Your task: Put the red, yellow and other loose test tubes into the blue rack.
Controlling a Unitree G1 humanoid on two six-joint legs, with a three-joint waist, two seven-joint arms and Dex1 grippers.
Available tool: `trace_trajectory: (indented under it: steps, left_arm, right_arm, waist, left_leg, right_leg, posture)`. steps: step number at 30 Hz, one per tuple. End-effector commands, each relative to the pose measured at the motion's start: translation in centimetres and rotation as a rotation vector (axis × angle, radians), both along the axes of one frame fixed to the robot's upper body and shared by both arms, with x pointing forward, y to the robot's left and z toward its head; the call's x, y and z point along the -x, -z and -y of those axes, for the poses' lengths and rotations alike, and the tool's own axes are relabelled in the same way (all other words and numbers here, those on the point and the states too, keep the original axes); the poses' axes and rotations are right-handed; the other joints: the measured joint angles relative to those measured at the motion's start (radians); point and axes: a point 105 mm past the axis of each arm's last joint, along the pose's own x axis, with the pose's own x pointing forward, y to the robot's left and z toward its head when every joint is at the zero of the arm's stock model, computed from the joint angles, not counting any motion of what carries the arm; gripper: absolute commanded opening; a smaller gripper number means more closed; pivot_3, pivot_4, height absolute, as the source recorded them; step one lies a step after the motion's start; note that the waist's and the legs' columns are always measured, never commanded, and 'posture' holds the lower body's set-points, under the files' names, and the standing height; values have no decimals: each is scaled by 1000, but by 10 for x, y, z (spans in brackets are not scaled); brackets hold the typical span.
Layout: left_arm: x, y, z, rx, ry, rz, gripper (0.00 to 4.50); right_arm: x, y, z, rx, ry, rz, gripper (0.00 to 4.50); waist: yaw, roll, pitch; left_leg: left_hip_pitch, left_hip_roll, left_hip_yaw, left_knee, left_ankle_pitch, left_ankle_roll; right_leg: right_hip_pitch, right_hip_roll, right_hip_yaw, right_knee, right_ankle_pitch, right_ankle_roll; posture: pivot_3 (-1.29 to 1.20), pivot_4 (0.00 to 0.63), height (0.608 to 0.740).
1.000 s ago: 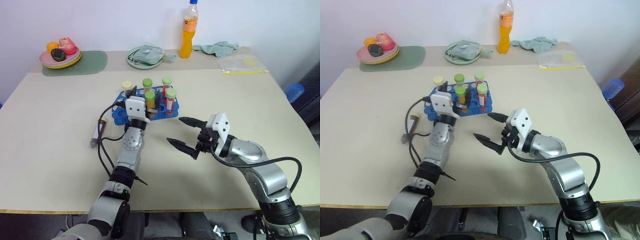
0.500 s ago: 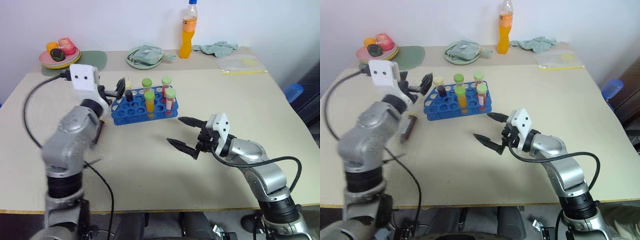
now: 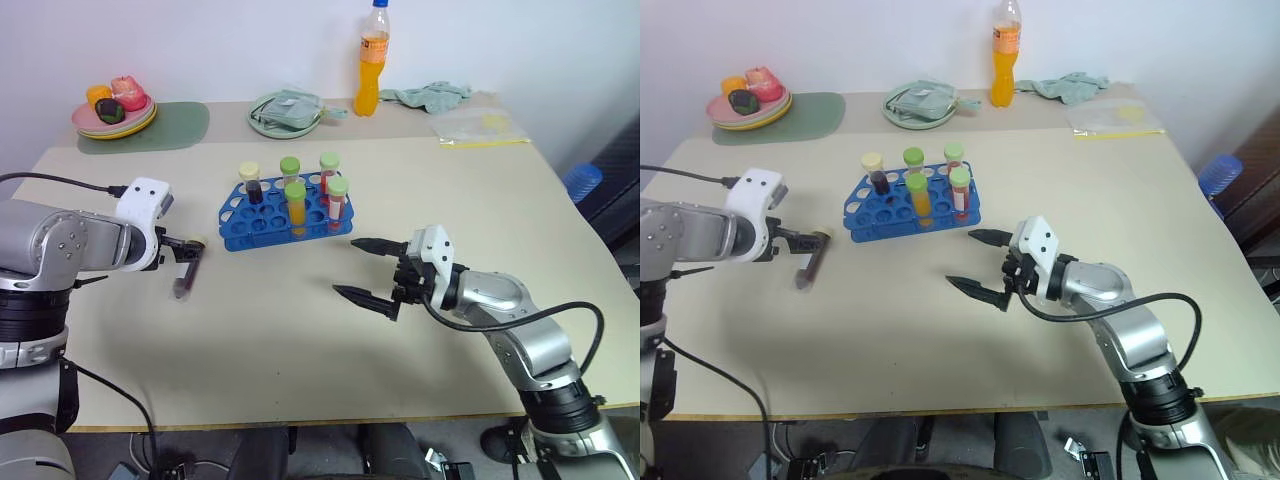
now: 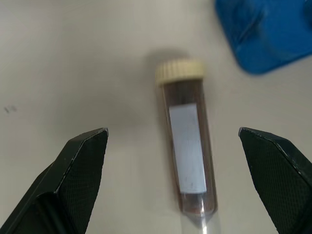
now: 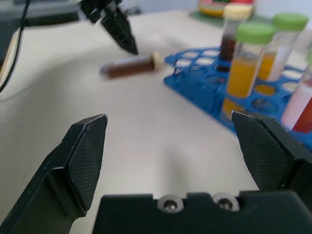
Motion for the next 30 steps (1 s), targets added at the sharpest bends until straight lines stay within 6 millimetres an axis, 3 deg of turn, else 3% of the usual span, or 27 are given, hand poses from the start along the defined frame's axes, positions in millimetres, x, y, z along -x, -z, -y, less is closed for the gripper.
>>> trace_trajectory:
  steps: [1,3,6,12,16,20,23,26,28,30]
  left_arm:
    - [0,4,2,-17,7,-19,4419]
    - [-1,7,3,-23,-2,-26,4419]
    - [-2,12,0,-20,-33,-33,3619]
    - [0,22,-7,-10,-86,-45,811]
    - [-3,10,-14,-13,-120,9,811]
    - [-19,-26,-24,-101,-171,271,811]
    - [-35,-77,-14,-52,-90,663,811]
    - [-26,-112,-2,-10,-27,985,811]
    - [-11,-117,19,62,66,1144,811]
    - [1,-101,38,27,135,1204,811]
  right_arm:
    - [7,-8,-3,-12,-24,39,4500]
    - [8,-8,-3,-16,-21,39,4500]
    - [9,-7,-6,-18,-22,38,4500]
    - [9,-7,-7,-26,-13,40,4500]
    - [8,-7,-7,-26,-13,39,4500]
    - [8,-7,-8,-26,-16,37,4500]
    - [7,-7,-8,-29,-16,38,4500]
    - [8,-6,-9,-31,-16,35,4500]
    - [8,-5,-10,-33,-15,33,4500]
    - [7,-5,-10,-37,-11,34,4500]
  waist:
    - [0,0,0]
    - [-1,0,0]
    - [-4,0,0]
    - [-4,0,0]
    - [-7,0,0]
    - [-2,-1,0]
    - [5,-1,1]
    - [15,-1,0]
    - [20,-1,0]
    - [22,-1,0]
  left_leg:
    - [0,0,0,0,0,0]
    - [0,0,0,0,0,0]
    - [0,0,0,0,0,0]
    - [0,0,0,0,0,0]
    - [0,0,1,0,0,0]
    - [0,0,1,0,0,0]
    - [0,0,1,0,0,0]
    - [-1,0,2,0,2,-4]
    - [-1,0,2,-1,2,-4]
    - [-1,0,3,-1,2,-4]
  right_leg:
    - [0,0,0,0,0,0]
    - [0,0,0,0,0,0]
    - [-1,0,0,0,0,0]
    - [-1,0,1,0,0,0]
    - [-1,0,1,0,0,0]
    - [-1,0,1,0,0,0]
    - [-1,-1,1,0,0,0]
    - [-1,-1,1,-1,0,0]
    - [-1,-2,2,-2,0,0]
    - [0,-2,2,-4,0,0]
  posture:
    - [0,150,740]
    - [0,150,740]
    - [0,150,740]
    - [0,150,740]
    - [0,150,740]
    - [0,150,740]
    - [0,150,740]
    - [0,150,740]
    - [0,150,740]
    - [0,150,740]
